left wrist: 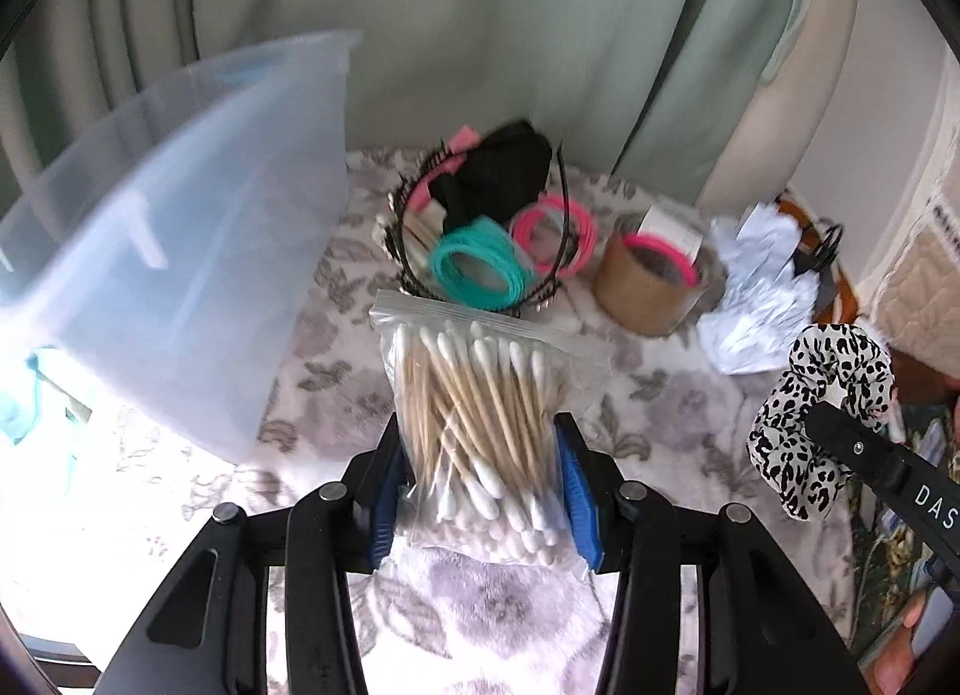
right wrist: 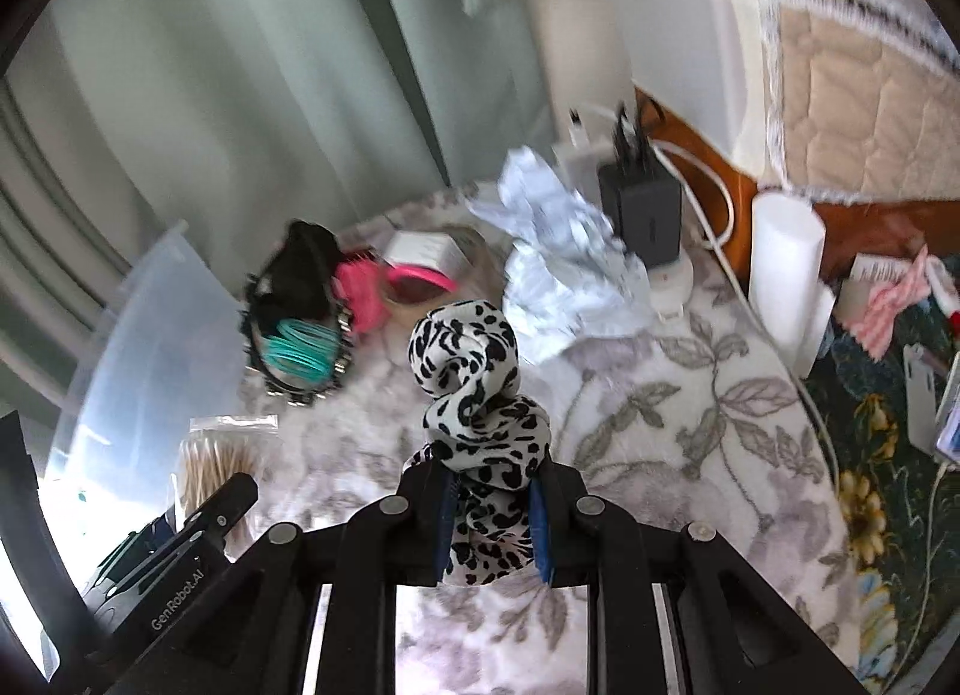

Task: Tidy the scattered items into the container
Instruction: 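Carry the swab bag with left tool while right tool carries the scrunchie over the box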

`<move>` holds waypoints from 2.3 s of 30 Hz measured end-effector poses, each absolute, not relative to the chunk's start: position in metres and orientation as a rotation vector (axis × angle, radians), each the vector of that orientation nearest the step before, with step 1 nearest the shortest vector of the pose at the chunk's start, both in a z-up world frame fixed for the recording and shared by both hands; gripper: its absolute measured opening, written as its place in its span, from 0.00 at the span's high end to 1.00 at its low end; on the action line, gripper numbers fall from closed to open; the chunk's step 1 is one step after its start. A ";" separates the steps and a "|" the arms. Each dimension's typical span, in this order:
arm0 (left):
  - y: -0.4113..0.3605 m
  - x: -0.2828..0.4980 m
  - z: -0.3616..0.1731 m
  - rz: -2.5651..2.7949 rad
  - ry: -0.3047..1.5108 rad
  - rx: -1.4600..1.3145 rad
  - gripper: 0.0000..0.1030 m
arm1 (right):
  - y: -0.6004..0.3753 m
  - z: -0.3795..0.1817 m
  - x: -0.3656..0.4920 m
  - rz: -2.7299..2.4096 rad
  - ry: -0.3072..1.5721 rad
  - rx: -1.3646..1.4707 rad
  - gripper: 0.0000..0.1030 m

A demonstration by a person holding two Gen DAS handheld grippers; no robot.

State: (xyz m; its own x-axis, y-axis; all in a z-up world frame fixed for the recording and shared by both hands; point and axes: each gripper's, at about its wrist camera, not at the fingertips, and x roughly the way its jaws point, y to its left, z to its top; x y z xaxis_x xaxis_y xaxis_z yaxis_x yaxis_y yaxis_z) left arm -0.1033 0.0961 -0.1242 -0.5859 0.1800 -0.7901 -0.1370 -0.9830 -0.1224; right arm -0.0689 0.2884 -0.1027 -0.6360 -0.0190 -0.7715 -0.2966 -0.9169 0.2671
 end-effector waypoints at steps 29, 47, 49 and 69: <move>-0.067 -0.069 -0.004 2.947 -0.475 -0.893 0.53 | 0.136 0.024 -0.069 3.037 0.299 -1.044 0.78; -0.137 -0.124 -0.025 2.996 -0.693 -0.912 0.53 | 0.021 0.012 -0.130 3.181 0.112 -1.193 0.78; -0.139 -0.129 -0.031 2.993 -0.697 -0.927 0.53 | 0.016 0.004 -0.136 3.177 0.096 -1.223 0.78; -0.138 -0.165 -0.047 2.977 -0.669 -0.958 0.52 | 0.001 -0.045 -0.162 3.111 0.055 -1.419 0.78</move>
State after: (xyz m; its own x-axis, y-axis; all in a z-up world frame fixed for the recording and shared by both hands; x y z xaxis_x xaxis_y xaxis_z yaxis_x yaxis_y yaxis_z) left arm -0.1655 -0.1376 -0.0475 -0.8190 0.0728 -0.5691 0.1778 -0.9109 -0.3724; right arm -0.1615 0.0011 -0.0448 -0.6238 -0.2630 -0.7360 0.2369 -0.9610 0.1426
